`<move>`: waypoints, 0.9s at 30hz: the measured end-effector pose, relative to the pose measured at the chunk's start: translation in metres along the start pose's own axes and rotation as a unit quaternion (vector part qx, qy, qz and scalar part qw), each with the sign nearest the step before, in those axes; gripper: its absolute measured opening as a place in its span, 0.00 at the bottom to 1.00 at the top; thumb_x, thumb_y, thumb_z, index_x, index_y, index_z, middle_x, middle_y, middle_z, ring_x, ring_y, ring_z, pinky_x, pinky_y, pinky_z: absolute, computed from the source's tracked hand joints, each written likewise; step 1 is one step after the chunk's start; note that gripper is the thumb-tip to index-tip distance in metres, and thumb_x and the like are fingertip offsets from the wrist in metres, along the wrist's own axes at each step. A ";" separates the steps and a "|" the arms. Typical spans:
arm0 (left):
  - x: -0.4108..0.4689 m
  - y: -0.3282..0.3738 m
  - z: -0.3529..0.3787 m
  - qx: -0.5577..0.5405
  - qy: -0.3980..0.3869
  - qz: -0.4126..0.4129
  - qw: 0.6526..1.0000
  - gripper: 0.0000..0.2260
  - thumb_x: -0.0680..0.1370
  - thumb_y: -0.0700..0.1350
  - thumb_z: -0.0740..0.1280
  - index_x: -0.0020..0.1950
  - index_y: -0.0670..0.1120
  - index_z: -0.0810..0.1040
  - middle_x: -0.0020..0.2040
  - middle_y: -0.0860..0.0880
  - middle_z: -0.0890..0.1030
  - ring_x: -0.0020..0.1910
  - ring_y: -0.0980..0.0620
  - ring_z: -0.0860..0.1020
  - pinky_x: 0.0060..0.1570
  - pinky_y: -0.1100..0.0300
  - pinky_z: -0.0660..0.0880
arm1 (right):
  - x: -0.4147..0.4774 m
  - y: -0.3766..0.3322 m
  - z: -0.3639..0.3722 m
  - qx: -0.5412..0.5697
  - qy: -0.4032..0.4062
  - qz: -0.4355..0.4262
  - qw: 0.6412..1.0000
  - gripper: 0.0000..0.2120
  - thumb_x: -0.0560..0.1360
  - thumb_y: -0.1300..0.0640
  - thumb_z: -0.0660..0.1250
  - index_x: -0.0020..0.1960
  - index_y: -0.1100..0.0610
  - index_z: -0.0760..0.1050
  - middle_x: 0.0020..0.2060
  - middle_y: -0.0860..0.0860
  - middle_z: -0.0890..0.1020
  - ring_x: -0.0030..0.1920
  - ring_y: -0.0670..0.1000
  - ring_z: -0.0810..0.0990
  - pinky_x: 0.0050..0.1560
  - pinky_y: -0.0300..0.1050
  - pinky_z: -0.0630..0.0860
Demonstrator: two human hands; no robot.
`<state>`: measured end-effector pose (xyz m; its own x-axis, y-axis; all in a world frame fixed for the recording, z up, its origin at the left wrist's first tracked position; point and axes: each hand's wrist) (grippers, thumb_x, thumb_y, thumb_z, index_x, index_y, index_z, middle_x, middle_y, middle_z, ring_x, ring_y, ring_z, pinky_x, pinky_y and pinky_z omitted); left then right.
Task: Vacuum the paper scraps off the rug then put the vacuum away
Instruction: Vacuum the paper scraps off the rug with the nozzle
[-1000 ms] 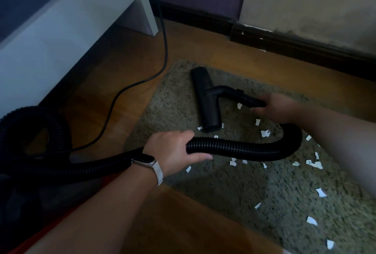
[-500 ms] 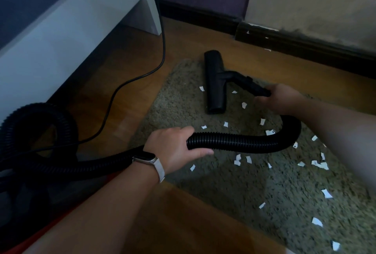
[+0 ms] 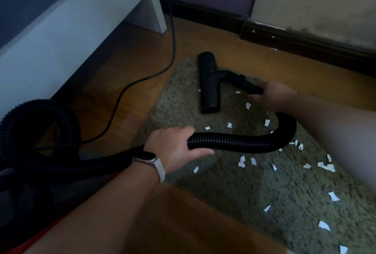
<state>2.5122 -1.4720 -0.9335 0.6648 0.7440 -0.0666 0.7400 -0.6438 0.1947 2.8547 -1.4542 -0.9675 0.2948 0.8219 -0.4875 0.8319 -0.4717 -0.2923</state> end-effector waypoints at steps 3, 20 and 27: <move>-0.003 -0.002 0.003 0.001 -0.013 0.012 1.000 0.32 0.67 0.83 0.45 0.44 0.57 0.71 0.32 0.57 0.73 0.30 0.60 0.73 0.26 0.63 0.67 | -0.003 -0.017 0.000 -0.053 -0.037 -0.048 0.997 0.18 0.80 0.40 0.63 0.61 0.52 0.75 0.40 0.53 0.80 0.38 0.53 0.80 0.34 0.44 0.74; -0.003 0.005 0.003 -0.010 0.004 0.013 1.000 0.32 0.68 0.82 0.45 0.43 0.56 0.71 0.31 0.57 0.72 0.29 0.61 0.72 0.26 0.63 0.69 | -0.009 0.011 -0.009 0.001 0.004 0.015 1.000 0.16 0.80 0.42 0.64 0.61 0.51 0.76 0.41 0.54 0.81 0.39 0.53 0.81 0.34 0.44 0.73; 0.000 0.003 0.002 -0.009 0.003 0.008 1.000 0.33 0.67 0.82 0.45 0.44 0.56 0.72 0.32 0.58 0.73 0.30 0.60 0.74 0.29 0.62 0.72 | -0.003 0.016 -0.013 0.017 0.041 0.012 0.999 0.15 0.79 0.42 0.65 0.60 0.50 0.76 0.40 0.53 0.80 0.38 0.52 0.80 0.32 0.42 0.70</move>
<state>2.5147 -1.4741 -0.9347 0.6760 0.7347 -0.0569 0.7271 -0.6525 0.2135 2.8727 -1.4601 -0.9602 0.3535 0.8322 -0.4271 0.8077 -0.5018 -0.3093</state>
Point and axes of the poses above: each hand's wrist, its own x-axis towards the middle knuckle, its own z-axis out of the palm, y = z × x
